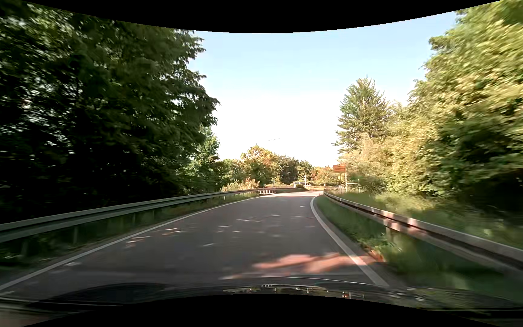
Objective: Follow the waypoints while adhering to traffic rules and regulations
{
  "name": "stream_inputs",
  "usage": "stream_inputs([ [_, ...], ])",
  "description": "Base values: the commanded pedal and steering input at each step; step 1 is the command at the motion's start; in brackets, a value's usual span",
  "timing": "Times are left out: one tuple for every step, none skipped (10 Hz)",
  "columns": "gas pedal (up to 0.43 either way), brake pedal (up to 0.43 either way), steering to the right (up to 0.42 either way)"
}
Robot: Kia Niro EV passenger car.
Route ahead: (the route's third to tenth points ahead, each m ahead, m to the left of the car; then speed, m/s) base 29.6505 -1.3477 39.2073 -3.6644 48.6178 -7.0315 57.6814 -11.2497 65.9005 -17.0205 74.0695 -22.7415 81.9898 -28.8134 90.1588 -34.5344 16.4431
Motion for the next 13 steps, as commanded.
stream_inputs([
  [0.02,0.006,0.033],
  [0.02,0.006,0.033],
  [0.028,0.006,0.033],
  [0.039,0.006,0.033],
  [0.047,0.006,0.033],
  [0.059,0.006,0.033],
  [0.059,0.006,0.033],
  [0.059,0.006,0.036],
  [0.059,0.006,0.041],
  [0.067,0.006,0.042],
  [0.067,0.006,0.042],
  [0.079,0.006,0.042],
  [0.079,0.006,0.043],
])
